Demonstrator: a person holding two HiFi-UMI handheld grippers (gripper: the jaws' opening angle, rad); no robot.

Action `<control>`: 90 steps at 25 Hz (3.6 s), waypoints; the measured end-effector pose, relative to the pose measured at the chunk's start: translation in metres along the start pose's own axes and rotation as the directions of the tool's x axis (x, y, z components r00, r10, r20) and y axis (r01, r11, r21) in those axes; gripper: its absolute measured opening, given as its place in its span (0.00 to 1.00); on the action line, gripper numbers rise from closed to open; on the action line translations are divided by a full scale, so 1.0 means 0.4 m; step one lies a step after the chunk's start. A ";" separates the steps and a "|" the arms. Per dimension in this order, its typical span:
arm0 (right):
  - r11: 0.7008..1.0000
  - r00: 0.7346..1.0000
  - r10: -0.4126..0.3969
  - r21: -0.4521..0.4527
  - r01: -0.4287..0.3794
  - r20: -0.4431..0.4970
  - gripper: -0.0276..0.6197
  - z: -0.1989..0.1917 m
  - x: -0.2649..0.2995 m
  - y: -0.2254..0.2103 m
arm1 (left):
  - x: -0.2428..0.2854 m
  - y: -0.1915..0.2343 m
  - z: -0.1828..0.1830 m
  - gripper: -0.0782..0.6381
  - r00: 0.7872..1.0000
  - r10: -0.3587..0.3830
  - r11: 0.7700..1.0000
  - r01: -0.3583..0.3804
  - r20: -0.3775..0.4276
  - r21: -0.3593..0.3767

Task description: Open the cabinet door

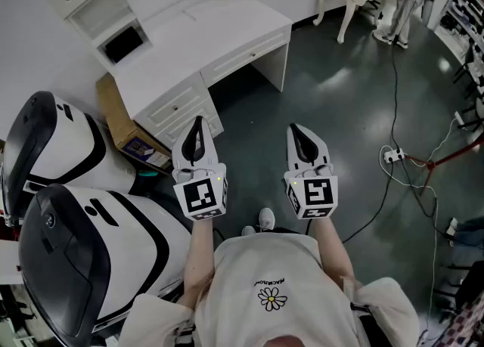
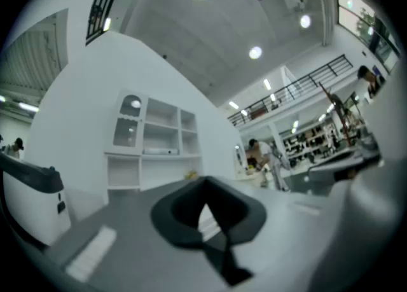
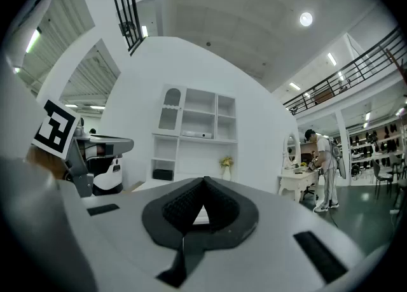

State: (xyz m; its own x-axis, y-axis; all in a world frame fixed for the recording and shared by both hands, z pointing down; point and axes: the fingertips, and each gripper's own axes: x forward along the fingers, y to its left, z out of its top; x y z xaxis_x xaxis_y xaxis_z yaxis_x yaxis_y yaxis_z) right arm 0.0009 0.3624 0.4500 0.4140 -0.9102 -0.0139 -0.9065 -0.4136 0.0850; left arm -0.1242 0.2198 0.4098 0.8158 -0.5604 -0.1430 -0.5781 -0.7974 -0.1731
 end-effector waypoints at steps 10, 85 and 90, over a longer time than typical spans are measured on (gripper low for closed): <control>0.999 1.000 0.004 0.051 -0.003 -0.018 0.04 -0.022 0.038 -0.032 | 0.025 -0.003 -0.029 0.12 1.000 0.001 0.999 -0.002 -0.024 -0.046; 0.989 0.987 0.138 -0.039 -0.142 -0.087 0.04 -0.051 1.493 -0.097 | 1.315 0.592 -0.279 0.12 0.997 -0.043 0.997 0.046 0.063 -0.061; 0.983 0.980 0.184 0.009 -0.184 -0.069 0.04 -0.014 1.556 -0.069 | 1.335 0.628 -0.276 0.12 0.998 -0.004 0.997 0.008 0.058 -0.079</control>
State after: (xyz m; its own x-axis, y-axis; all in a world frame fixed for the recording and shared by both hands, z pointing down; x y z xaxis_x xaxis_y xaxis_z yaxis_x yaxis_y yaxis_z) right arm 0.2841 -0.1924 0.4446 0.2445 -0.9670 0.0711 -0.9679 -0.2390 0.0775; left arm 0.1679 -0.3045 0.3975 0.8156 -0.5434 -0.1987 -0.5681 -0.8172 -0.0972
